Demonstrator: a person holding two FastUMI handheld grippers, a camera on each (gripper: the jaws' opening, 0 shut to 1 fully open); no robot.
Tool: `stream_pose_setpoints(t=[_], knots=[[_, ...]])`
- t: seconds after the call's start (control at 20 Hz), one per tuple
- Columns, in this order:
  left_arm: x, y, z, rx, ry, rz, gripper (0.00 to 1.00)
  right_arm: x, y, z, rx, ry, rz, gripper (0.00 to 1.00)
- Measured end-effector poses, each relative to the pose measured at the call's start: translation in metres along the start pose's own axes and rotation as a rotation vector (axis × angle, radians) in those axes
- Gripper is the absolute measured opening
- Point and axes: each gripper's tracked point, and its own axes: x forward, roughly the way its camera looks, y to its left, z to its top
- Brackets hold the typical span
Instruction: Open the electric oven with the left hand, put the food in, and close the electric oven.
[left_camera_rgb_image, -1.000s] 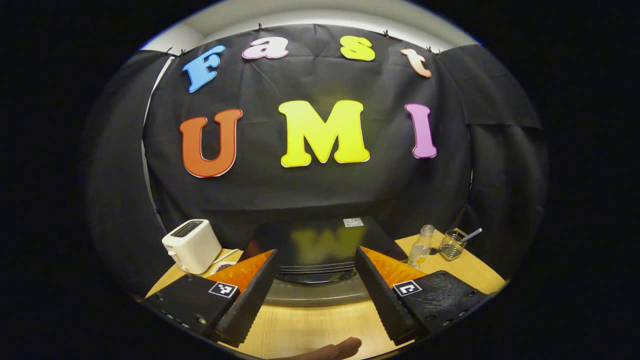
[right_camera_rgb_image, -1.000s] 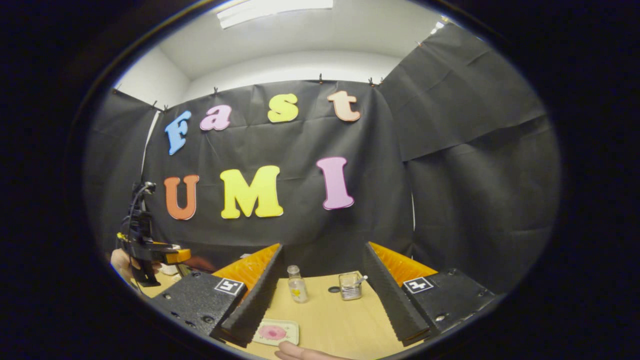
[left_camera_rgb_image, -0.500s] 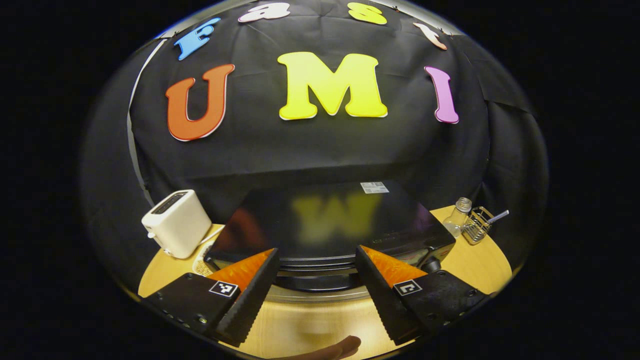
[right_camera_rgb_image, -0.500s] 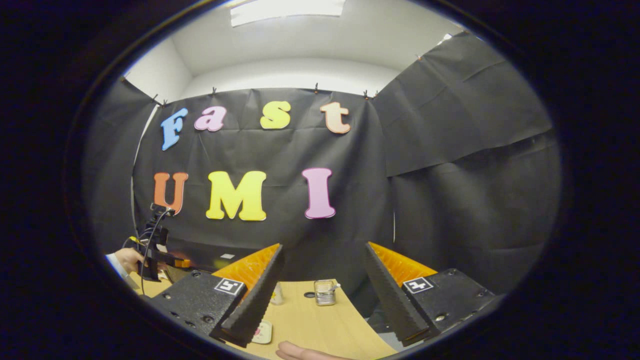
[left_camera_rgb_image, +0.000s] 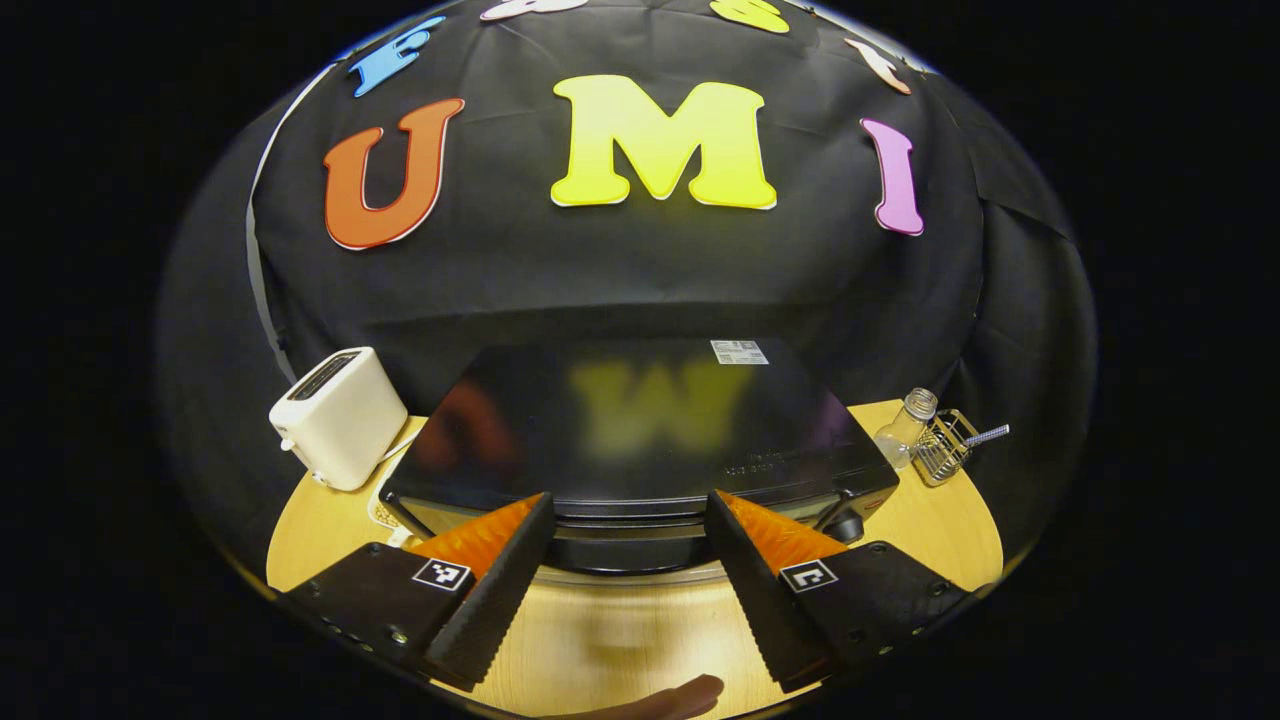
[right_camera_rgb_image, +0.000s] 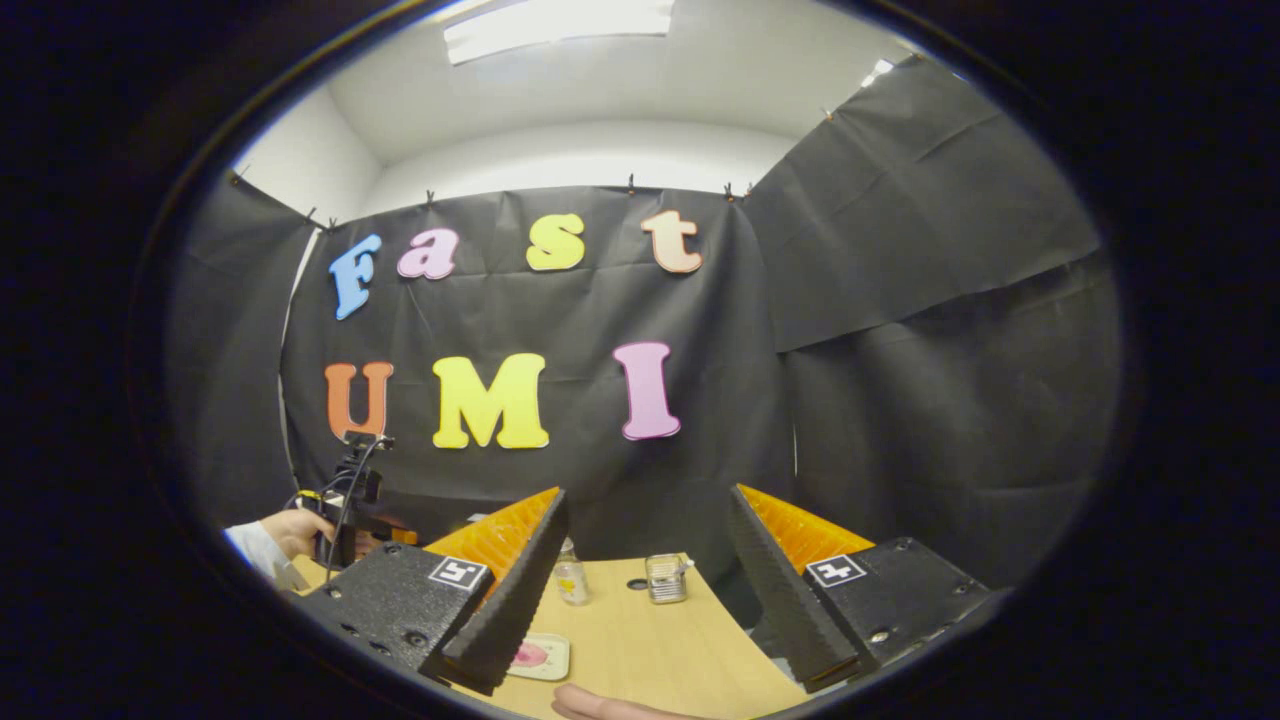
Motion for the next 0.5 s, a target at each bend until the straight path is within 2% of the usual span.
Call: stream_pose_setpoints(t=[0.5], knots=[[-0.033,-0.001,-0.029,0.024,-0.08,0.0,0.96,-0.06,0.013,0.009,-0.032,0.052,0.044,0.96]])
